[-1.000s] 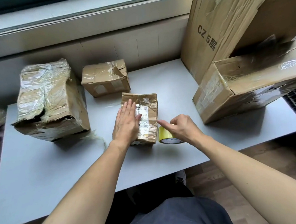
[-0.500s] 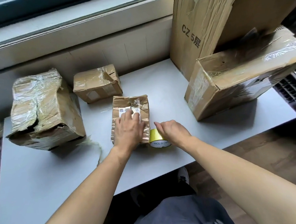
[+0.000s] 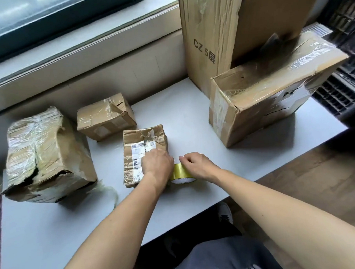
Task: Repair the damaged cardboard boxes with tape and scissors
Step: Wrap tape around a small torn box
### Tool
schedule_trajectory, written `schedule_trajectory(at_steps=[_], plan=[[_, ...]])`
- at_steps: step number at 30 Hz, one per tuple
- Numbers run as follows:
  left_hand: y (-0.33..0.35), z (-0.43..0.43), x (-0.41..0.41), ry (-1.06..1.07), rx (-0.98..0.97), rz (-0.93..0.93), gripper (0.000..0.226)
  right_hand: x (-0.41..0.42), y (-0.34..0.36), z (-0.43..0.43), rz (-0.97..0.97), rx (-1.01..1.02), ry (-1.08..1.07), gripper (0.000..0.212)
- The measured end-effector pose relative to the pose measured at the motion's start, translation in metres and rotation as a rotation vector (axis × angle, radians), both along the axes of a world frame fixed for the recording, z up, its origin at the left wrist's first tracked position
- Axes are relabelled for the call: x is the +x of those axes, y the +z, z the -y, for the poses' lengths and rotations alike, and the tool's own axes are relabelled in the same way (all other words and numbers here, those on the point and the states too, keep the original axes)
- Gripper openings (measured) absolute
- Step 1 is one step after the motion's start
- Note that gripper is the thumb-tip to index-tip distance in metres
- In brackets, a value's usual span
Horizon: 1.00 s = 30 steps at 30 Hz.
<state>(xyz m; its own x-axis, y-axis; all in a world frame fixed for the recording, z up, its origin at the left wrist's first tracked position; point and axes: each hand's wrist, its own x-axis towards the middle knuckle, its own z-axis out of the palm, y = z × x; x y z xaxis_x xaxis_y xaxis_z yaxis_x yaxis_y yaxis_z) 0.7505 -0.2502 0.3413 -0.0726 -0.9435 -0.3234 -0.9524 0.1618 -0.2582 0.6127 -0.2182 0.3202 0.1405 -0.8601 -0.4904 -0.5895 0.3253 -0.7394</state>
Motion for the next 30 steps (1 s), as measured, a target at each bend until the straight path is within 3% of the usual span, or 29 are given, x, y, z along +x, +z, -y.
schedule_trajectory(at_steps=[4, 9, 13, 17, 19, 22, 26, 30], plan=[[0.001, 0.0, 0.0, -0.068, 0.08, 0.082, 0.033, -0.007, 0.004, 0.005, 0.005, -0.013, 0.047, 0.046], [0.025, 0.011, 0.019, -0.092, 0.074, -0.059, 0.034, -0.008, 0.024, 0.013, 0.185, -0.043, 0.043, 0.051], [0.06, 0.03, 0.048, 0.081, 0.155, -0.448, 0.029, -0.002, 0.073, 0.037, 0.398, -0.041, 0.062, 0.051], [0.063, 0.023, 0.082, 0.237, 0.212, -0.915, 0.033, 0.015, 0.12, 0.063, 0.402, -0.068, 0.231, 0.042], [0.062, 0.011, 0.091, 0.276, 0.243, -1.05, 0.031, 0.029, 0.122, 0.061, 0.359, -0.056, 0.322, 0.046], [0.049, -0.008, 0.109, 0.346, 0.268, -1.069, 0.028, 0.051, 0.099, 0.044, 0.327, -0.046, 0.356, 0.049], [0.025, -0.021, 0.124, 0.468, 0.127, -1.012, 0.038, 0.072, 0.079, 0.031, 0.378, -0.101, 0.164, 0.051], [0.022, -0.039, 0.124, 0.578, 0.113, -1.016, 0.043, 0.088, 0.069, 0.027, 0.412, -0.062, 0.038, 0.081]])
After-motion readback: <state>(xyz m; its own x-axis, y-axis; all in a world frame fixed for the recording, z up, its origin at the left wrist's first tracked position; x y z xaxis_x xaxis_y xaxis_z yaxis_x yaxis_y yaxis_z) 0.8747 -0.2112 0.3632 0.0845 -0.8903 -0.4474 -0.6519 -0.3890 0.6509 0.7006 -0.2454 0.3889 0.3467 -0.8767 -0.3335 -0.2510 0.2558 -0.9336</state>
